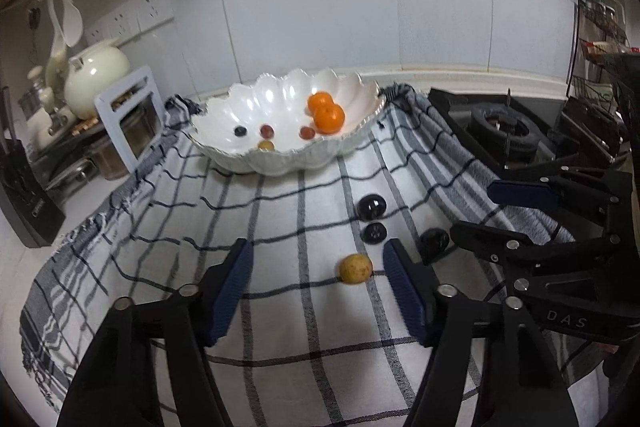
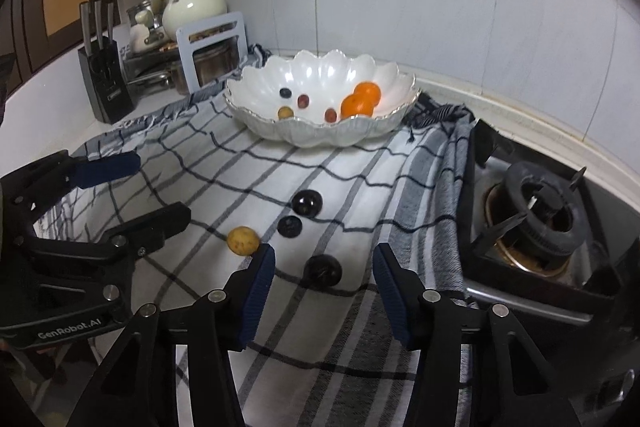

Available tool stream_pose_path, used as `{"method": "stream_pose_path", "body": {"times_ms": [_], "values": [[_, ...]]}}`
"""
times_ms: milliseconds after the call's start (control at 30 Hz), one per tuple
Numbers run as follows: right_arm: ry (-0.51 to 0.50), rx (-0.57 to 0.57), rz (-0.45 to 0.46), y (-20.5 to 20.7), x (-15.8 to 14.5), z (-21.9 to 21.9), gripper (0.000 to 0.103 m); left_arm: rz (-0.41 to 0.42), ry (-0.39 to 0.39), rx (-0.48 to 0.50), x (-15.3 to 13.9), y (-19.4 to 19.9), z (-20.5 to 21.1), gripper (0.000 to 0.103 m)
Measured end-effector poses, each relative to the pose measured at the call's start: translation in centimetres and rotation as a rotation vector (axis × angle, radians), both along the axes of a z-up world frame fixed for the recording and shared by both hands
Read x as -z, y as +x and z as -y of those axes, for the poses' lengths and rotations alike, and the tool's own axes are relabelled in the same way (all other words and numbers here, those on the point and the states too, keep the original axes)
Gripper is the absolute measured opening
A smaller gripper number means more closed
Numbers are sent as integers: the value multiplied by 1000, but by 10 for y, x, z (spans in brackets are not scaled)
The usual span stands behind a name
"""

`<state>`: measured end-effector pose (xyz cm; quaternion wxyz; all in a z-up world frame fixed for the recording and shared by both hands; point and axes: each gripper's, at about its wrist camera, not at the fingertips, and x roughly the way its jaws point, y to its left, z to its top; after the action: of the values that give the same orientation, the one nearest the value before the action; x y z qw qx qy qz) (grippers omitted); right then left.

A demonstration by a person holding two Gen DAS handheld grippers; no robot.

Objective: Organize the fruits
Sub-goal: 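Grasp a dark plum with the right gripper while the left gripper grasps a yellow nut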

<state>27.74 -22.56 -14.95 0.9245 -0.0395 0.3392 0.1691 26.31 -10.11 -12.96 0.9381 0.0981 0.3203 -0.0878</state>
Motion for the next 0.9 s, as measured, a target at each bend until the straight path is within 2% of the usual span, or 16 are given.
{"method": "stream_pose_path", "body": {"times_ms": [433,633,900], "values": [[23,-17,-91,26,27,-3,41,-92,-25,50,33,27,7,53],[46,-17,-128,35,37,0,38,-119,-19,58,44,36,13,50],[69,-21,-165,43,47,1,36,-160,-22,68,54,44,17,43]]}}
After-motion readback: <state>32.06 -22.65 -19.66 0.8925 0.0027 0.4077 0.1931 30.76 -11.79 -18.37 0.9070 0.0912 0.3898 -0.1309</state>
